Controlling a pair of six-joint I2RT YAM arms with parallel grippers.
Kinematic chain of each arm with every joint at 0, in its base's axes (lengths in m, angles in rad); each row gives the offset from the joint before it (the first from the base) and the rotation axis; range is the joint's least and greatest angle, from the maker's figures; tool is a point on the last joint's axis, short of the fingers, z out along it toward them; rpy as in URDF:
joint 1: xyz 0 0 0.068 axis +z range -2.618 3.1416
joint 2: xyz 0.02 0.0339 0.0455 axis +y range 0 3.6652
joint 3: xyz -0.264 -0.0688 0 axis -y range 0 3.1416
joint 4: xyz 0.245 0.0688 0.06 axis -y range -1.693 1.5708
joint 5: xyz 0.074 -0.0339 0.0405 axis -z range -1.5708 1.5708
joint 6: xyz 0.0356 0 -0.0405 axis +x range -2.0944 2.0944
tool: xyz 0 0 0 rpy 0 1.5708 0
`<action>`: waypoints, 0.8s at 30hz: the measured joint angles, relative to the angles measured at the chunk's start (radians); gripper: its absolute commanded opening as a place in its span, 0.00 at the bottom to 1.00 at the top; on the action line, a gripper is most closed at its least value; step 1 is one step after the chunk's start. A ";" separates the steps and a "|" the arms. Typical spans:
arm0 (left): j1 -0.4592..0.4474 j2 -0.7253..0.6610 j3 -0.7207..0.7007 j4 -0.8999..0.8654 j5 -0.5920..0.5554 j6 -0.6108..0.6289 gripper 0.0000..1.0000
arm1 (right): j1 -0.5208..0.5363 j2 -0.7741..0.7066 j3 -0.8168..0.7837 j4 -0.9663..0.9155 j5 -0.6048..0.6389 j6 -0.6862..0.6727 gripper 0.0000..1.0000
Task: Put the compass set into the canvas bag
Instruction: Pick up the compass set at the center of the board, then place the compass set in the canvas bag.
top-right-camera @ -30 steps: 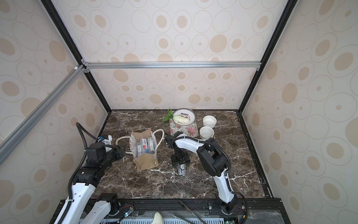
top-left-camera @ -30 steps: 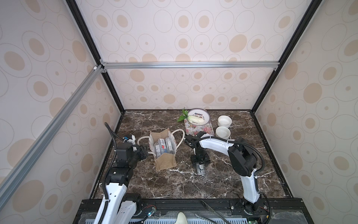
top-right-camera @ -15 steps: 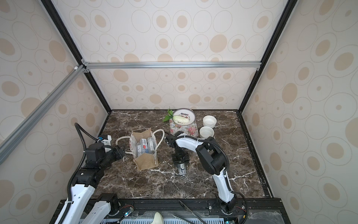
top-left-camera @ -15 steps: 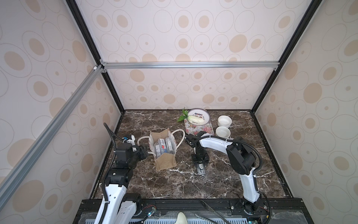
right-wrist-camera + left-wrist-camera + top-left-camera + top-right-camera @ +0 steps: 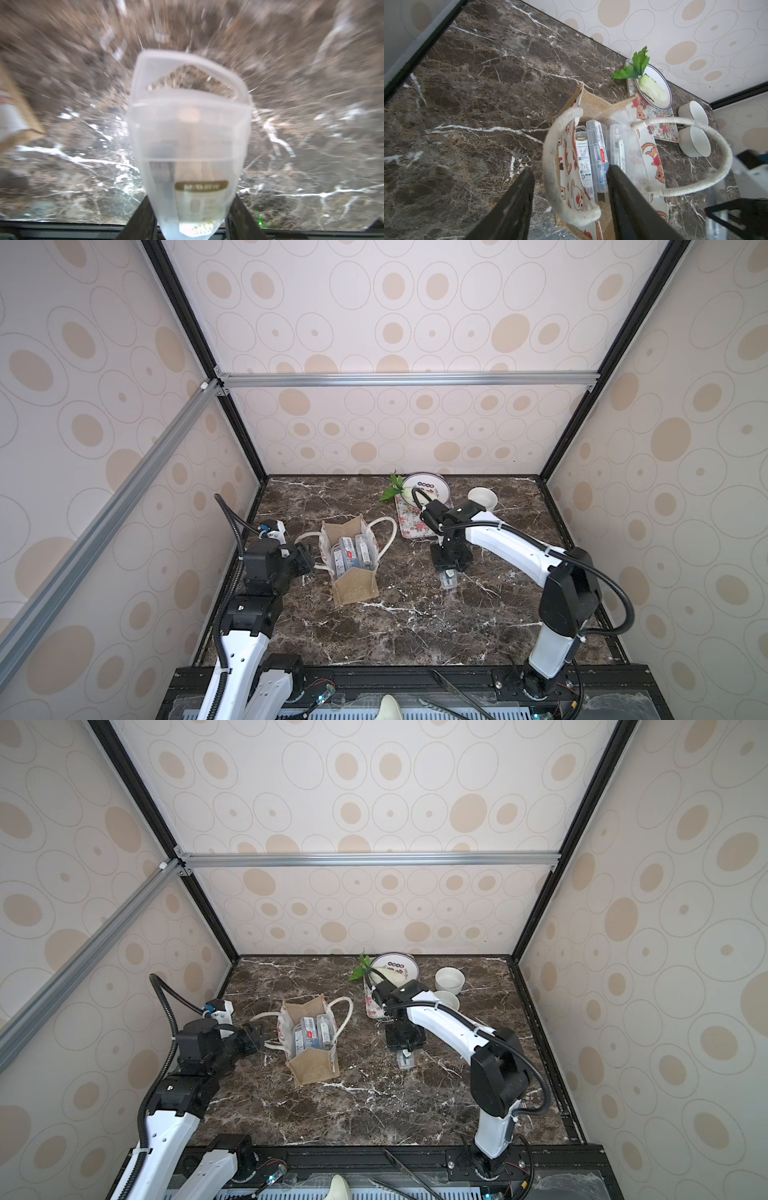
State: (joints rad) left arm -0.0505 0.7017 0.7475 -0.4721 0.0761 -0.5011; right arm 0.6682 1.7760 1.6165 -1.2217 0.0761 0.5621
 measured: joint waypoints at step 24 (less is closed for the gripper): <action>0.011 0.050 0.023 0.015 -0.003 -0.021 0.59 | 0.302 0.591 0.971 0.081 -0.026 -0.231 0.37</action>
State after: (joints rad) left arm -0.0391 0.7517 0.7708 -0.4568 0.0731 -0.5220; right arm 0.9703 2.3669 2.5877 -1.1404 0.0498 0.3309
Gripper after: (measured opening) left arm 0.585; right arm 0.474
